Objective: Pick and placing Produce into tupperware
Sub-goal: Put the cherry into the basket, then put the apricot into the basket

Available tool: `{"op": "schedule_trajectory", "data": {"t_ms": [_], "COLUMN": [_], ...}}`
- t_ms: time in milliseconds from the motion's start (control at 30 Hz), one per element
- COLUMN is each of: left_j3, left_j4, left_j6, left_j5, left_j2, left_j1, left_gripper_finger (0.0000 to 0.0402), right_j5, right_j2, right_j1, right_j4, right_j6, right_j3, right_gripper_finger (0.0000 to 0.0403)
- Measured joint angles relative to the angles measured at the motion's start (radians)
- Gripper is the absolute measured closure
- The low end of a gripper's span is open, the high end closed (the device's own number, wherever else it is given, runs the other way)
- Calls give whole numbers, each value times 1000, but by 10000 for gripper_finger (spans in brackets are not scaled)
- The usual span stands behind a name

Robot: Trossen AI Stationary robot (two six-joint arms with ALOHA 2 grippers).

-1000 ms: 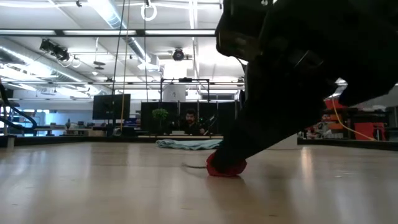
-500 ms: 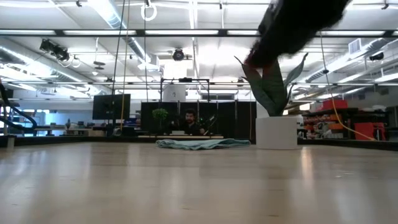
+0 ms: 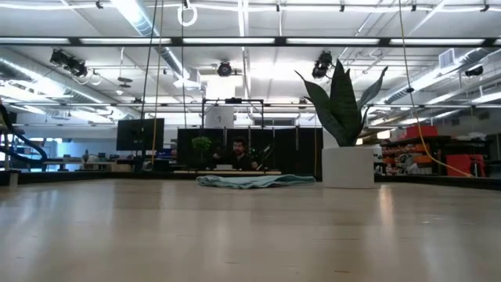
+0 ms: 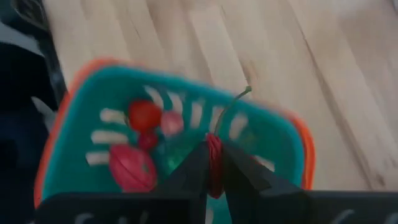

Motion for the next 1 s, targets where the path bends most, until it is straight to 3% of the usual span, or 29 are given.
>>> {"op": "schedule_trajectory", "data": {"t_ms": [233, 567, 833, 1000], "left_j3": [0, 0, 0, -1], "left_j4": [24, -14, -14, -14], "left_j6": [-107, -237, -295, -425], "left_j5": [3, 58, 140, 212], "left_j2": [58, 166, 211, 228], "left_j1": [-48, -73, -75, -91], "left_gripper_finger": [369, 303, 232, 208], "right_j5": [75, -20, -19, 97], "right_j2": [111, 237, 175, 105], "right_j1": [95, 16, -50, -62], "right_j4": [-13, -9, 11, 88], "right_j6": [15, -52, -48, -142], "right_j3": [0, 0, 0, 0], "right_gripper_finger": [347, 261, 230, 234]}}
